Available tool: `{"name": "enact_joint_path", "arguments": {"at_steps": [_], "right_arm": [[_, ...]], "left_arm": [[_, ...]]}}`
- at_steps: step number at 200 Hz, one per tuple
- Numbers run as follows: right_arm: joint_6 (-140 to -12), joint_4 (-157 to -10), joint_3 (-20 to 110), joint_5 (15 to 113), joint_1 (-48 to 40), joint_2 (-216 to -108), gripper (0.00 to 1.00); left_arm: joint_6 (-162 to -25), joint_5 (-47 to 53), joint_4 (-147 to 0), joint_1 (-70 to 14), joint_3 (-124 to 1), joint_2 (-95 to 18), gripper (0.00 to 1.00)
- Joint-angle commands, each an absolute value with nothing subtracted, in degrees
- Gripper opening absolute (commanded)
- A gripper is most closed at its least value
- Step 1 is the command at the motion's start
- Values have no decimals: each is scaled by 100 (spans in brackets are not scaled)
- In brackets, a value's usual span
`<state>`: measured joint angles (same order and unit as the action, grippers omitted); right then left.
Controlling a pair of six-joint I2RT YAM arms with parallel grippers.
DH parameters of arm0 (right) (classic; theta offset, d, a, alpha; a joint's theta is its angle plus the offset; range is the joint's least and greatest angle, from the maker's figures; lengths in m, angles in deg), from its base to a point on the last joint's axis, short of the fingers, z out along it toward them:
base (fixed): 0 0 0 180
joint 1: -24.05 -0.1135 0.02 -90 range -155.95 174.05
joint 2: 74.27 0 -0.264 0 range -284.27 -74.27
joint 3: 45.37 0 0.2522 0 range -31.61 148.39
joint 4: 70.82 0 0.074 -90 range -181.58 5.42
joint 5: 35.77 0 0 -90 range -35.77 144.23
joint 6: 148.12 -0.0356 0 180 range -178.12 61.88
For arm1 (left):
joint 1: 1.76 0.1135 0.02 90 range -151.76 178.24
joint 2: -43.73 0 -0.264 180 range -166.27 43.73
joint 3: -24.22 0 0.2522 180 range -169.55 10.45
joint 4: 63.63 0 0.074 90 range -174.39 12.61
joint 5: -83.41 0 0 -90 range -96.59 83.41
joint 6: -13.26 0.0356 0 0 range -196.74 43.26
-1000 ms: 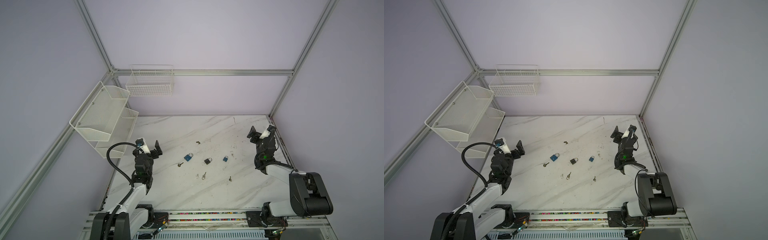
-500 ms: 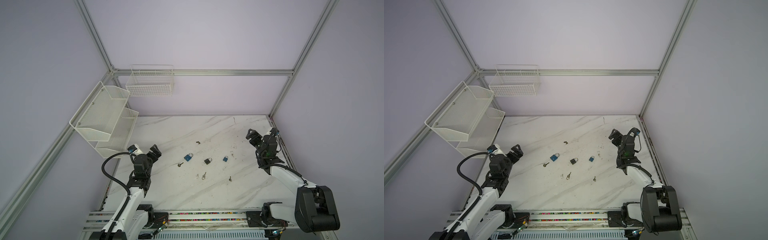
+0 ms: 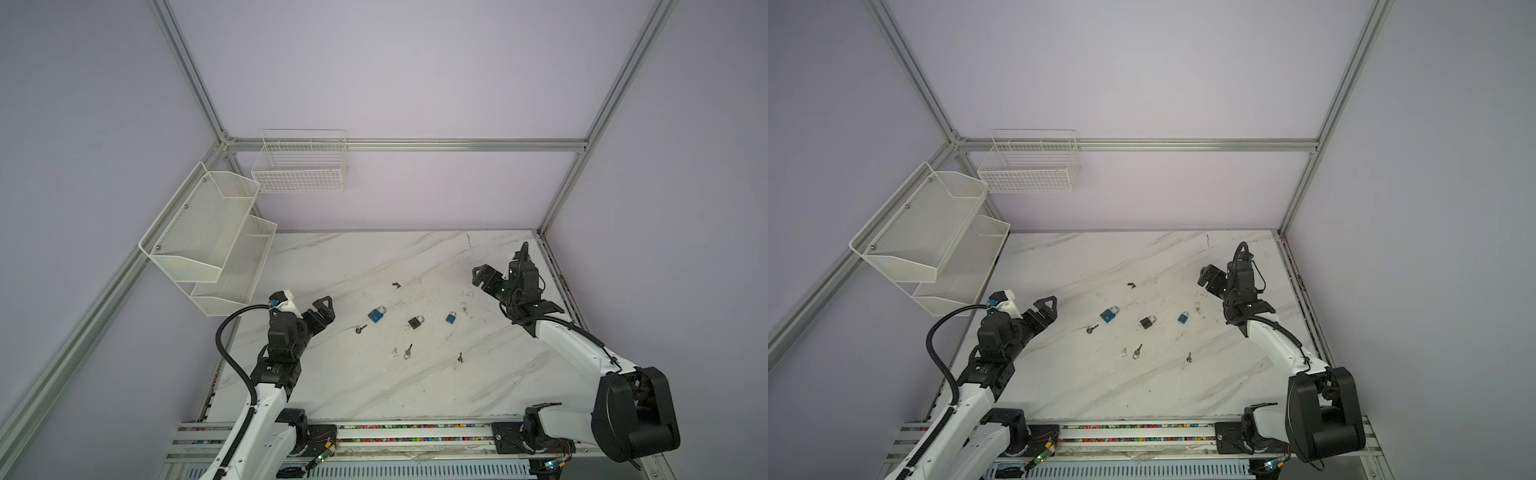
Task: Unlock with the key
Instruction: 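Move both grippers forward over the padlocks and keys on the table, then close the right gripper on the small silver key while the left hovers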
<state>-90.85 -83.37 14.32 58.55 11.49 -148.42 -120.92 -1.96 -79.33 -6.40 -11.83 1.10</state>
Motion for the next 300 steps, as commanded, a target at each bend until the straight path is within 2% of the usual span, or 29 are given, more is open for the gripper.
{"name": "enact_joint_path", "arguments": {"at_steps": [1,89,193,238,300], "right_arm": [[-8941,-9190,1604,5861,825,-14720,97],[-9020,-10286,1361,5939,-125,-14650,97],[-9796,-11206,675,5608,-1052,-14271,70],[-9841,-11301,475,5246,-1368,-14309,61],[-9793,-10987,322,5383,-1628,-14626,48]], "left_arm": [[-12198,-3,-8037,-1147,-1801,92,100],[-12468,-632,-8231,-3341,-2080,-452,100],[-12785,-1664,-8226,-4912,-2426,-1123,100],[-12906,-1804,-8215,-5226,-2593,-1469,100],[-13020,-1818,-8096,-5334,-2576,-1582,100]]}}
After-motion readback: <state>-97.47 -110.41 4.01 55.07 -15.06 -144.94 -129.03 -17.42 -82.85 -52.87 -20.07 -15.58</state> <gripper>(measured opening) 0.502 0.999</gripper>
